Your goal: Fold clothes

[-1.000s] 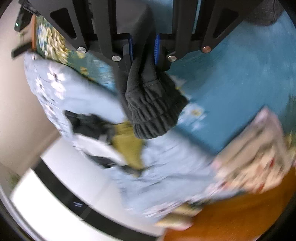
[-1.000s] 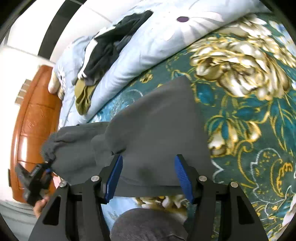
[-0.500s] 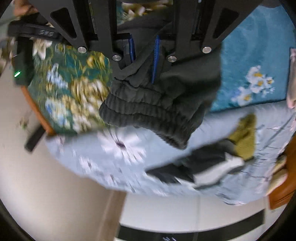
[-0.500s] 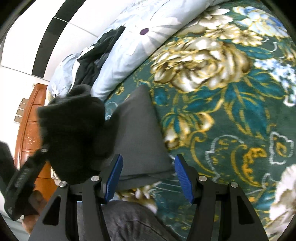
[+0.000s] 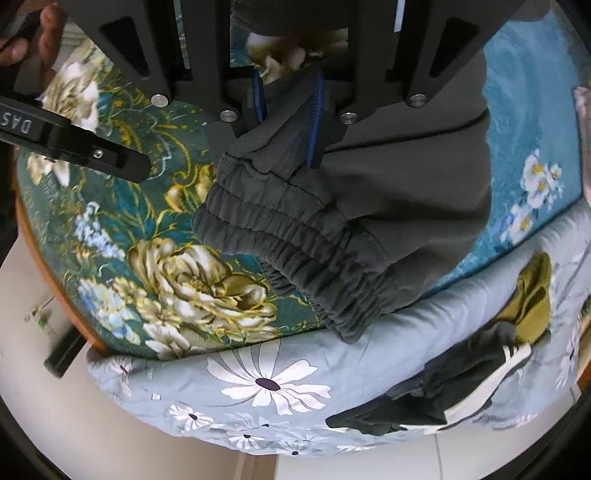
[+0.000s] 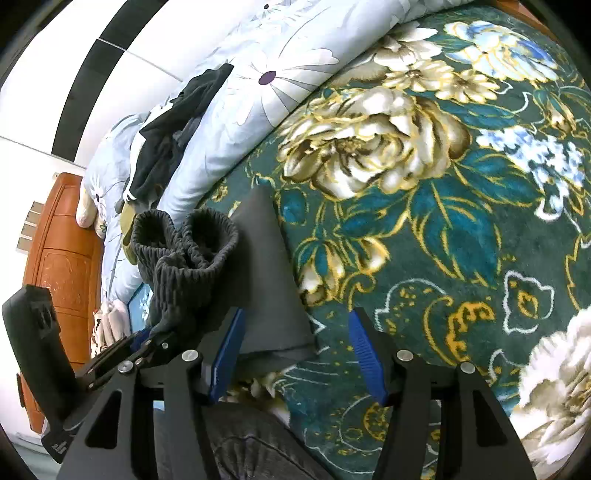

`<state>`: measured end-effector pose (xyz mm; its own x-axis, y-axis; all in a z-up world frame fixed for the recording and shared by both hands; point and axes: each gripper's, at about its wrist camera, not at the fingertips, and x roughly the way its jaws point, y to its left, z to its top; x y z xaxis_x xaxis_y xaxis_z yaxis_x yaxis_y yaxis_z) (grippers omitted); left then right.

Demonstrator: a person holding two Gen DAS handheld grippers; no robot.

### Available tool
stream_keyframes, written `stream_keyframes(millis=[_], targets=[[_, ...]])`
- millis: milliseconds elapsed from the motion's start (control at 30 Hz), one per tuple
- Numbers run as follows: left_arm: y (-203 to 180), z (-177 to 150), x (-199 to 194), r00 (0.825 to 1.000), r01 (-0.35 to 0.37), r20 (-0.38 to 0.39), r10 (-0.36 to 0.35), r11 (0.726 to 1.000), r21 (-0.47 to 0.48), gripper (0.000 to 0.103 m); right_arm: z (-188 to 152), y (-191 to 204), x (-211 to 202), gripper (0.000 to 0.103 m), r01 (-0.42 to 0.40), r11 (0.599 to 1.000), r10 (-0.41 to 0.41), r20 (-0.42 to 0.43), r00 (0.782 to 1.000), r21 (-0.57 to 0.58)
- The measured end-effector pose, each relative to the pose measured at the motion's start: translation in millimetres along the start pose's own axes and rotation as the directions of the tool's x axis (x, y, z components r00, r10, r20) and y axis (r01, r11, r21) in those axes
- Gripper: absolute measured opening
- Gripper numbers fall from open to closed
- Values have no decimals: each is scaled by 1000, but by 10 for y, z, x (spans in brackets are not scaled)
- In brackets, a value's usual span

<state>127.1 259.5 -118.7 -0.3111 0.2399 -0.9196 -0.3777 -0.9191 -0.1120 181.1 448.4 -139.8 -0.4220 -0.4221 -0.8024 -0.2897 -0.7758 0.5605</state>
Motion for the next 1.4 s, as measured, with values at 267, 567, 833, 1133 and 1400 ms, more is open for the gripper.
stream_keyframes(millis=[267,567,833,1133,1400], targets=[[-176,-25,-150,1000,9,24,-11,997,73,81,66,61,0,60,23,1000,-23,2,1000,-12],[693,-102,-718,964,254,108,-241,959,-125,81,213,338,-134,60,-34,995,38,38,999,-97],[2093,-566,-272,992,117,41,-119,752,-648,81,247,1176,175,60,-98,924,99,-16,995,-370],[1952,-780,32,997,6,-64,-49,841,-541,82,346,1601,612,56,-102,881,62,-99,993,-462],[1957,-997,173,991,15,-108,-85,845,-535,82,205,1565,903,43,-83,883,12,-155,988,-463]])
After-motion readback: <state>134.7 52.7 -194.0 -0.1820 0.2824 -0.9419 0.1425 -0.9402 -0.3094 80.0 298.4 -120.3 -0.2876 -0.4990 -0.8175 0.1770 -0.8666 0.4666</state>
